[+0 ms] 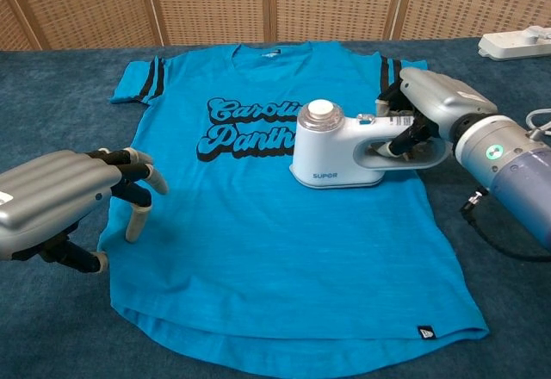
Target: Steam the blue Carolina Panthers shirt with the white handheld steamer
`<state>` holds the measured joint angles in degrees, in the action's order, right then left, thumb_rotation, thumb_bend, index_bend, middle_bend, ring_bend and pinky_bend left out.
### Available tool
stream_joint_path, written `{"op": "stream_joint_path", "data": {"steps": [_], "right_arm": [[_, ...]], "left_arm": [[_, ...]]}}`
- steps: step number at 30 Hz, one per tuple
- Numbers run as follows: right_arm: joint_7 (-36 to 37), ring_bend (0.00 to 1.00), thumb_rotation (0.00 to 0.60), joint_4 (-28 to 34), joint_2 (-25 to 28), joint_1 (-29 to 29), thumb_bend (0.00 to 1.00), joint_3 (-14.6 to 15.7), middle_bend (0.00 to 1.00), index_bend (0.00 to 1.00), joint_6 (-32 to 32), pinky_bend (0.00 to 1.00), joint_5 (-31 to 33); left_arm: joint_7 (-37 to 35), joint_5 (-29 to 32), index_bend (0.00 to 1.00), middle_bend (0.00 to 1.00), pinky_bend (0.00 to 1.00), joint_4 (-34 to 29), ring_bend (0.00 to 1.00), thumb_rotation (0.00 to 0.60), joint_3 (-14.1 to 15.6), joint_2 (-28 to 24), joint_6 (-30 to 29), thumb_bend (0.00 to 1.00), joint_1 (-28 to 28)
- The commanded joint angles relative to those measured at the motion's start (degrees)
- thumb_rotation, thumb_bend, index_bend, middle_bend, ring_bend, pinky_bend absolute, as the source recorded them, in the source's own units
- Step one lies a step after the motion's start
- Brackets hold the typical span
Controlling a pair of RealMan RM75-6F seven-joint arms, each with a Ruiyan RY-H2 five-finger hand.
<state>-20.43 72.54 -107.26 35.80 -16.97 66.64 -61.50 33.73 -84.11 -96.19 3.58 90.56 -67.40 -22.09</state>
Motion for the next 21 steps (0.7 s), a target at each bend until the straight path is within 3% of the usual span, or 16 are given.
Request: {"op": "stream_joint_path", "data": {"steps": [1,21], "right_arm": [[-0.08,0.64,0.6,-0.31,-0.43,0.29,0.34,0.12,0.66,0.68,-0.36,0.56,-0.07],[-4.26,0.63,0.6,-1.26,-6.41,3.93,0.34,-0.23,0.65,0.66,-1.5,0.51,-0.12]], "left_arm": [[0.02,0.07,0.61,0.25,0.15,0.02,0.11,0.494,-0.01,0.04,0.06,0.38,0.01],[-1.46,-0.29,0.61,0.25,0.15,0.45,0.11,0.495,0.03,-0.32,-0.24,0.38,0.35]]}}
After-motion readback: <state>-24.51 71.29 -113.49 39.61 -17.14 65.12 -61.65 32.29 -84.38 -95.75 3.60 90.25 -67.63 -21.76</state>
